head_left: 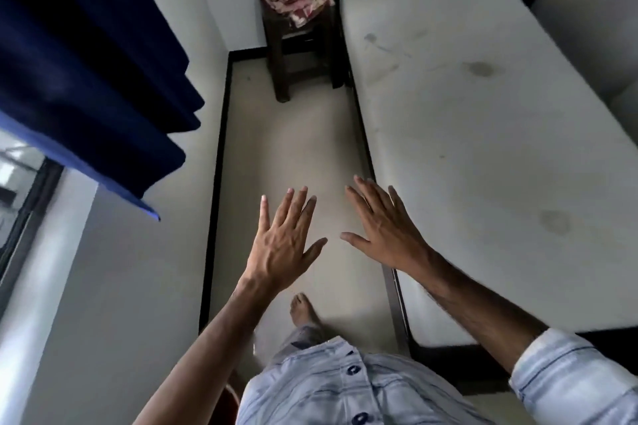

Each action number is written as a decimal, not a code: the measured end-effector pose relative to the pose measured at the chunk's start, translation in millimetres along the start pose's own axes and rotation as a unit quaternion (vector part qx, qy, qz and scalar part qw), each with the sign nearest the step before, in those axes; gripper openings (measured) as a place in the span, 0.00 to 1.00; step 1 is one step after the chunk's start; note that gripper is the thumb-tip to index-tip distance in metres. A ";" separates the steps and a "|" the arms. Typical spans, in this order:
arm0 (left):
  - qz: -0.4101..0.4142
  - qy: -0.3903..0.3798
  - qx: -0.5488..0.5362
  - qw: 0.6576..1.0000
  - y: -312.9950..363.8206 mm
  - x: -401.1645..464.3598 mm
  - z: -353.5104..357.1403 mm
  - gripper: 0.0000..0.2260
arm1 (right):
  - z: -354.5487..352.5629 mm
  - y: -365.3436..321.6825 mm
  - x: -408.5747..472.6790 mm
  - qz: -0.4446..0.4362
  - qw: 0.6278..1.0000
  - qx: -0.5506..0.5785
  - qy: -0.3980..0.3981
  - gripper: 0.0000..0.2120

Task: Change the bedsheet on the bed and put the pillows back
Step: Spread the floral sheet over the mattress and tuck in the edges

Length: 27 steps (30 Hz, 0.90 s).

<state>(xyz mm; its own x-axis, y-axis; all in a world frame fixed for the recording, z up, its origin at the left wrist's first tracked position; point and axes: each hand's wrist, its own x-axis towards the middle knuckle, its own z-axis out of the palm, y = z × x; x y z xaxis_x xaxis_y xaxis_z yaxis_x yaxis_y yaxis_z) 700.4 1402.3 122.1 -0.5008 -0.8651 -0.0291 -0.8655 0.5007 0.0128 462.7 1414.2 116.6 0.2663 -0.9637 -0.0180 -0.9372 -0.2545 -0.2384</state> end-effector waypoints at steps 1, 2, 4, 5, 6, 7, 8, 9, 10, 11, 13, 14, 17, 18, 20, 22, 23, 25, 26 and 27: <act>0.010 0.004 0.002 1.000 -20.6 20.7 -1.4 0.35 | -4.5 0.8 24.7 0.012 1.000 -0.002 0.000 0.42; 0.021 0.012 0.007 1.000 -39.5 38.8 -2.5 0.35 | -8.0 1.4 46.9 0.021 1.000 -0.007 0.005 0.42; 0.031 0.012 0.014 0.999 -74.9 84.6 -8.3 0.36 | -19.1 4.9 95.2 0.032 0.999 -0.016 0.017 0.42; 0.035 0.009 0.012 0.999 -86.9 104.5 -12.6 0.36 | -24.5 7.4 113.8 0.036 0.999 -0.014 0.017 0.42; 0.043 0.005 0.009 0.999 -100.7 127.3 -17.9 0.36 | -30.6 10.6 135.0 0.048 0.999 -0.011 0.016 0.42; 0.048 0.004 0.002 0.999 -113.1 147.4 -20.3 0.36 | -33.6 14.7 153.3 0.061 0.998 -0.009 0.018 0.41; 0.057 0.010 0.005 0.998 -125.6 171.2 -20.8 0.36 | -35.1 21.9 175.3 0.068 0.997 -0.015 0.021 0.41; 0.065 0.015 0.013 0.998 -136.3 194.9 -21.2 0.36 | -36.4 29.1 197.0 0.072 0.997 -0.019 0.020 0.41; 0.071 0.014 0.017 0.997 -144.5 217.1 -21.3 0.35 | -36.6 36.5 216.8 0.072 0.997 -0.019 0.019 0.41; 0.074 0.009 0.024 0.997 -154.4 244.3 -20.1 0.35 | -36.9 47.8 242.2 0.076 0.997 -0.016 0.014 0.41; 0.074 0.010 0.034 0.997 -174.2 293.8 -11.2 0.35 | -33.0 71.7 290.7 0.086 0.996 -0.014 0.014 0.42; 0.070 0.011 0.039 0.997 -184.8 320.2 -6.5 0.35 | -31.1 84.8 316.1 0.089 0.996 -0.017 0.012 0.42; 0.056 -0.009 0.039 0.998 -207.4 397.9 -7.3 0.35 | -38.8 123.3 389.2 0.098 0.995 -0.009 -0.004 0.42; 0.057 -0.015 0.040 0.997 -213.5 425.6 -9.7 0.35 | -43.9 138.1 414.7 0.101 0.995 0.001 -0.006 0.41; 0.059 -0.019 0.024 0.998 -225.3 475.4 -14.9 0.35 | -55.2 164.5 459.7 0.093 0.996 0.013 -0.010 0.40; 0.054 -0.012 0.017 0.998 -239.0 531.5 -25.6 0.34 | -70.8 195.2 511.7 0.079 0.997 0.007 -0.014 0.40; 0.049 -0.014 0.010 0.999 -246.3 558.7 -29.5 0.34 | -77.5 209.8 536.7 0.070 0.997 0.006 -0.016 0.40; 0.038 -0.017 -0.004 0.999 -260.8 603.4 -34.3 0.33 | -91.7 232.5 579.6 0.057 0.998 0.005 -0.023 0.41; 0.030 -0.021 -0.011 0.999 -270.4 626.8 -34.8 0.33 | -97.2 243.3 604.3 0.056 0.998 0.001 -0.026 0.41; 0.024 -0.024 -0.016 0.999 -279.9 647.0 -33.0 0.33 | -100.5 252.5 626.7 0.056 0.998 -0.002 -0.025 0.42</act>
<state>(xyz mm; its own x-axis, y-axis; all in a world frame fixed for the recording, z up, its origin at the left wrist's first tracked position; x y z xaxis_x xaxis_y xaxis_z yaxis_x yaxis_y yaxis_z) 618.5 701.4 132.7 -0.5414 -0.8374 -0.0757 -0.8408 0.5394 0.0466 370.3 737.8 142.7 0.1711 -0.9808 -0.0935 -0.9626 -0.1461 -0.2280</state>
